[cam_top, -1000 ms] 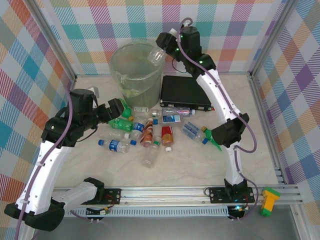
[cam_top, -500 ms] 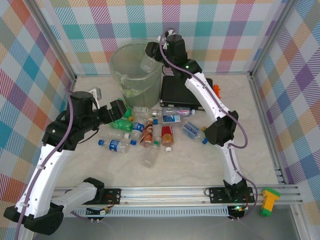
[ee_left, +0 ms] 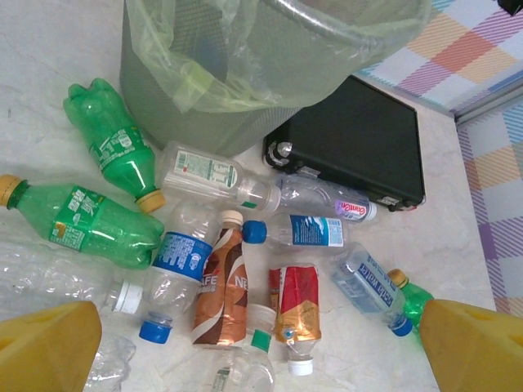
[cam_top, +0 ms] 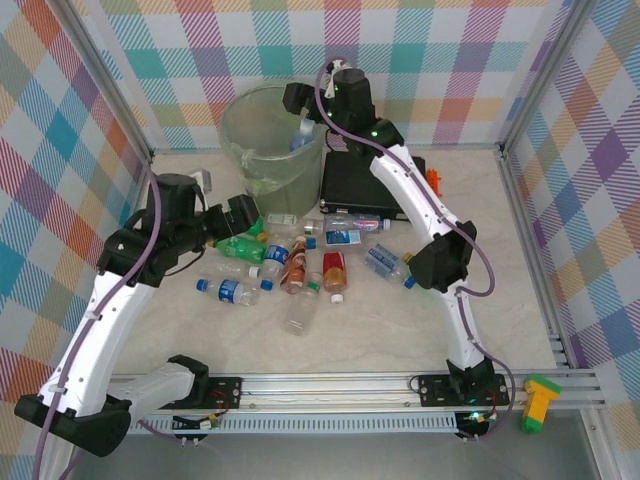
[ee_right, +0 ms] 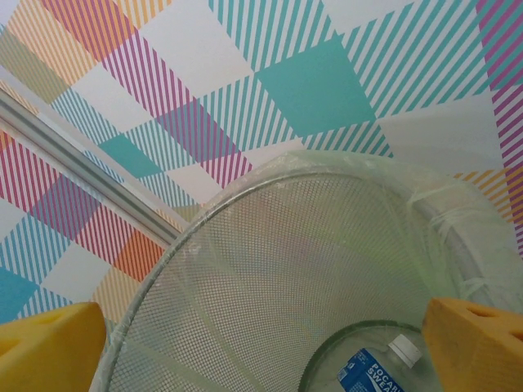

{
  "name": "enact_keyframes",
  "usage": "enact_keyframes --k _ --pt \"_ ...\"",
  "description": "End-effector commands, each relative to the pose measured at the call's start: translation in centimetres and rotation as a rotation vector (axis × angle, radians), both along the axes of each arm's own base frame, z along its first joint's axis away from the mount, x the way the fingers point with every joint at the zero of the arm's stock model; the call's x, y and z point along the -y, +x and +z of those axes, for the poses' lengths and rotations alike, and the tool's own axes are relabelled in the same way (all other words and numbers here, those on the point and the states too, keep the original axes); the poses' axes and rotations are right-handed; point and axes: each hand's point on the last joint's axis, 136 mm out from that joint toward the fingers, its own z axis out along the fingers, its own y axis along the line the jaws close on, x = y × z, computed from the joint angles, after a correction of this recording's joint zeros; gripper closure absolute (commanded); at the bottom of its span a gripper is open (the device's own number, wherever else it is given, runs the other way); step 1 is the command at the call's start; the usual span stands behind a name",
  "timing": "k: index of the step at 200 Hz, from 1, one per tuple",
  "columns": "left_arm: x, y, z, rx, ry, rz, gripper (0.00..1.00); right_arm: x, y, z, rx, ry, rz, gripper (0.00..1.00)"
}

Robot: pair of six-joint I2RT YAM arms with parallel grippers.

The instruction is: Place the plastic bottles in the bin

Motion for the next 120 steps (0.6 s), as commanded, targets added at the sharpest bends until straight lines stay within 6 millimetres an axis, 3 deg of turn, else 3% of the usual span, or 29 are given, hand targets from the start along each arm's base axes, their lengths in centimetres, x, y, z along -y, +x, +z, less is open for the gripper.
enact_keyframes --k 1,31,63,120 --pt "0.4 0.6 1.6 0.059 0.005 -0.018 0.00 0.6 -1.7 4.3 0.083 0.009 0.020 0.01" --pt "0.7 1.0 1.4 0.063 -0.003 -0.026 0.00 1.5 -2.9 5.0 0.064 -0.017 0.016 0.01" --pt "1.0 1.2 1.0 0.059 -0.002 -0.039 0.01 2.8 -4.6 4.6 0.000 -0.065 0.008 0.01" --pt "1.9 1.1 0.1 0.055 -0.011 -0.094 0.00 7.2 -8.6 0.2 -0.149 -0.196 -0.072 0.01"
